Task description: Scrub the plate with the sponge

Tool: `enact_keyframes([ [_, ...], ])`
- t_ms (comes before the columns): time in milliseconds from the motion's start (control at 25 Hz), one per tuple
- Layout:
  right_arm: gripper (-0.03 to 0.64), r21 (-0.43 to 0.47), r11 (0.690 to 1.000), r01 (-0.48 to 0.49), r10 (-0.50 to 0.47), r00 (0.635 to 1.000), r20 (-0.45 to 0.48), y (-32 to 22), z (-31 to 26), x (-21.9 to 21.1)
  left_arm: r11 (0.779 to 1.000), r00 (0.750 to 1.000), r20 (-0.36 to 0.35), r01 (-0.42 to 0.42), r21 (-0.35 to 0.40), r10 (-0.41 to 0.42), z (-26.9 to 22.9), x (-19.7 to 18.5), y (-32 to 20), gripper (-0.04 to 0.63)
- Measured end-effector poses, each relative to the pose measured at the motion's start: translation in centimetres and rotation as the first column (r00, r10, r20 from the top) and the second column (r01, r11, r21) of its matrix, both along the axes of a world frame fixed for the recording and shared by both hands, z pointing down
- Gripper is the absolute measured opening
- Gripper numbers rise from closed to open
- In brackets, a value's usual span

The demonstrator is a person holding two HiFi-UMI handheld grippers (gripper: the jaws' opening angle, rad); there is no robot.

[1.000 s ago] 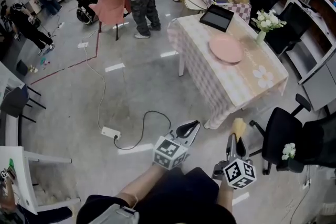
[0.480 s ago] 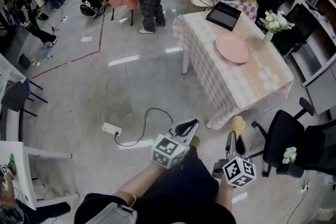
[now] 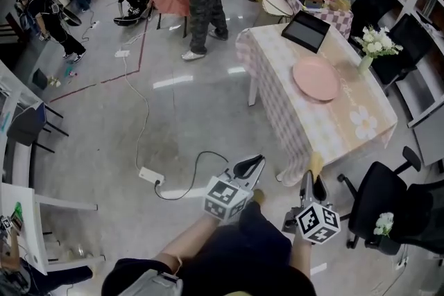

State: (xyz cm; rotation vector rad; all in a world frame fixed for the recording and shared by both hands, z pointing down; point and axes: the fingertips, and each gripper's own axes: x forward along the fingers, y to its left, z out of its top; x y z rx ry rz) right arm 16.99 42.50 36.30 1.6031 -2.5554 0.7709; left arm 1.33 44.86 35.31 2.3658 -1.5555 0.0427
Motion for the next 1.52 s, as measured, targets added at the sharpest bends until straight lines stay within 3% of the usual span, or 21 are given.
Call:
enact_keyframes([
  [720, 0.092, -0.004, 0.992, 0.124, -0.124, 0.992, -0.009, -12.1, -0.3, -3.1, 0.994, 0.994, -0.004, 0.107, -0.006, -0.107, -0.1, -2.3, -10.5, 0.025],
  [1520, 0.094, 0.017, 0.988, 0.151, -0.151, 0.988, -0.023, -21.3, 0.0, -3.0, 0.99, 0.99, -0.006, 0.138, 0.006, -0.138, 0.8, -2.1, -19.3, 0.025],
])
